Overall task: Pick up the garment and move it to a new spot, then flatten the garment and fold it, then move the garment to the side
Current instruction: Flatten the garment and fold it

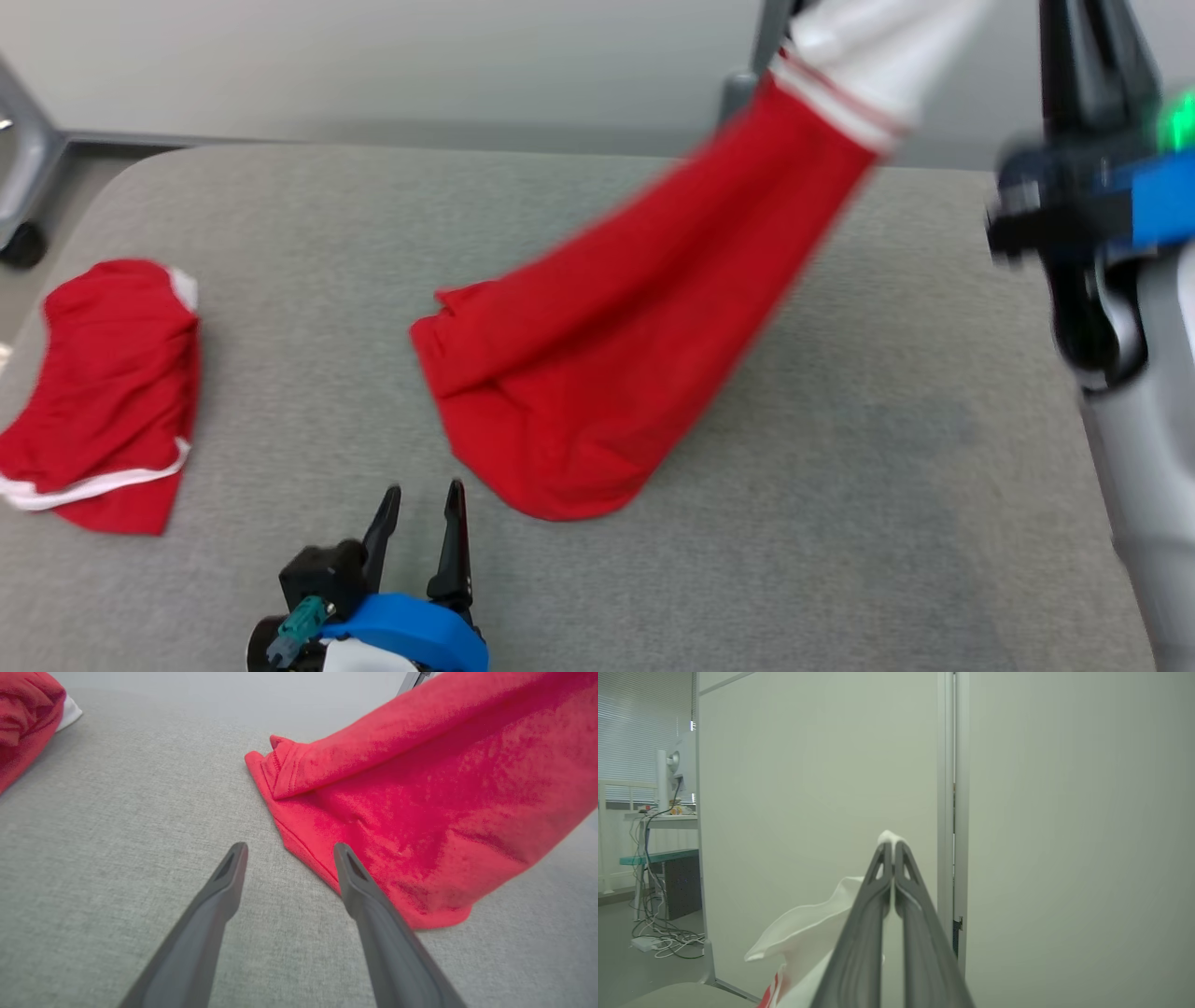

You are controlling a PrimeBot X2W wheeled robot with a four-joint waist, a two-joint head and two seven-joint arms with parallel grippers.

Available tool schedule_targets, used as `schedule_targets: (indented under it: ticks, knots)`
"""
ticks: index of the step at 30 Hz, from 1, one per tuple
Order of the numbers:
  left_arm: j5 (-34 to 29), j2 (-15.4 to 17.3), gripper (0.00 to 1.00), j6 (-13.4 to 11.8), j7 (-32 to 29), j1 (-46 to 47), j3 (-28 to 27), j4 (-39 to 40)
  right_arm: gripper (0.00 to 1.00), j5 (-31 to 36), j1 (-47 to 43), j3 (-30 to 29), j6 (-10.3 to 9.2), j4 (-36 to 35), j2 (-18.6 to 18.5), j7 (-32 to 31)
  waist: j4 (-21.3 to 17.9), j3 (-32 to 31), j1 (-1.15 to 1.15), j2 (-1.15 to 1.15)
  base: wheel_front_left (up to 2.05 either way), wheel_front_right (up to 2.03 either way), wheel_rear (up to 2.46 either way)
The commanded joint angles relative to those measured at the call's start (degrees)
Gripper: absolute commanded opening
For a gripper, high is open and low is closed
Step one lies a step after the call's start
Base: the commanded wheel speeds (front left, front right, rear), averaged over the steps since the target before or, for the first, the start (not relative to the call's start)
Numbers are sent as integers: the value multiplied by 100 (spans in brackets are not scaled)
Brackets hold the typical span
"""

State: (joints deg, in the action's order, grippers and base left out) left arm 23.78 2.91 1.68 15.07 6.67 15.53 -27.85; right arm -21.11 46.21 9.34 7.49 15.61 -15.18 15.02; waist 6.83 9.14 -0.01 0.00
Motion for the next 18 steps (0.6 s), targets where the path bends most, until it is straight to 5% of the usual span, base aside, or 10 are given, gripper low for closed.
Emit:
schedule_targets:
  ticks: [1, 4, 5, 6, 7, 11, 18]
  knots:
    - [-81, -2, 100, 24, 16, 128, -50, -3, 0, -48, -586, -238, 1, 205, -82, 26, -202, -21, 1, 0, 0, 0, 0]
    - [-194, 2, 100, 75, 16, 197, -130, -37, 0, -103, -1474, -770, 1, 956, -30, 29, -416, 55, 1, 0, 0, 0, 0]
    - [-239, -3, 100, 80, 16, 231, -149, -37, 36, -37, -1617, -921, 1, 1139, -28, 28, -480, 84, 1, 0, 0, 0, 0]
    - [-239, -3, 100, 80, 16, 231, -149, -37, 36, -37, -1617, -921, 1, 1139, -28, 28, -480, 84, 1, 0, 0, 0, 0]
    - [-256, -3, 100, 89, 16, 263, -167, -35, 100, 27, -1795, -1081, 1, 1330, 0, 29, -531, 104, 1, 0, 0, 0, 0]
    - [-314, -3, 100, 127, 16, 357, -291, -39, 100, 135, -2213, -1607, 1, 1519, 351, 27, -738, 182, 1, 0, 0, 0, 0]
    - [-410, 0, 100, 185, 16, 945, -497, -86, 100, 365, -2360, -1656, 1, 1217, 806, 27, -1018, 377, 1, 0, 0, 0, 0]
